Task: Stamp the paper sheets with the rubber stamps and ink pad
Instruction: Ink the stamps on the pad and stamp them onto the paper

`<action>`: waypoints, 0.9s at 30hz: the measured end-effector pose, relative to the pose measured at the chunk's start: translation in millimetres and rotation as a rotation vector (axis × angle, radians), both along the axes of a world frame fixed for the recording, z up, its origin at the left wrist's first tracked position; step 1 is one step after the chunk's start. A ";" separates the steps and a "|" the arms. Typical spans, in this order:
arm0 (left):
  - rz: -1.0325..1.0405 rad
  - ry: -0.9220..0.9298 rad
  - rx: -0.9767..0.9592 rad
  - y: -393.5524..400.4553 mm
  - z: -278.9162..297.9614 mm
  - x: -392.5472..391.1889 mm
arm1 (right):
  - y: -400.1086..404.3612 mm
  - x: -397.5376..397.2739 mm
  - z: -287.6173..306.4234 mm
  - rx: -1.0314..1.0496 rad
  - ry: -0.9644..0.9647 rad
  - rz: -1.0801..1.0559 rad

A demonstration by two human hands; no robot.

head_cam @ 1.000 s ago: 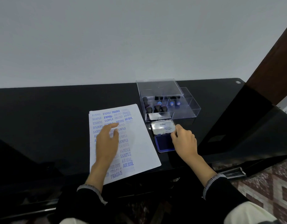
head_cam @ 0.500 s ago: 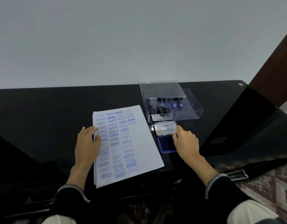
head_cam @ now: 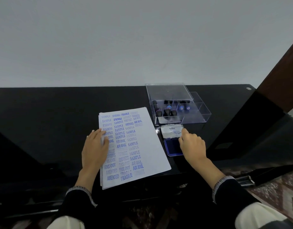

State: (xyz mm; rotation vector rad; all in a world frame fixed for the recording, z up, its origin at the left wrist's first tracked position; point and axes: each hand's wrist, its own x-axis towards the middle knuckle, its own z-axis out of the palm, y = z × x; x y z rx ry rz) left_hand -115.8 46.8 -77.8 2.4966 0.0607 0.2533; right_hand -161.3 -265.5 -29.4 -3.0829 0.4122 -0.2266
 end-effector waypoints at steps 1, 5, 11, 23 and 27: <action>-0.004 0.000 0.012 0.1 -0.6 -0.2 | -1.0 0.0 -0.5 0.018 -0.007 -0.002; -0.009 -0.007 0.024 -0.5 -1.1 -1.7 | -13.8 -0.7 -5.3 0.310 -0.103 0.007; -0.012 -0.014 0.051 -2.1 0.9 -3.0 | -23.0 -1.0 -3.6 0.556 -0.148 -0.051; -0.007 -0.011 0.054 -2.9 2.3 -3.8 | -5.1 -7.4 -4.4 0.185 -0.079 -0.011; -0.007 -0.008 0.068 -2.4 0.9 -3.5 | -7.9 0.8 -0.7 0.187 -0.036 0.005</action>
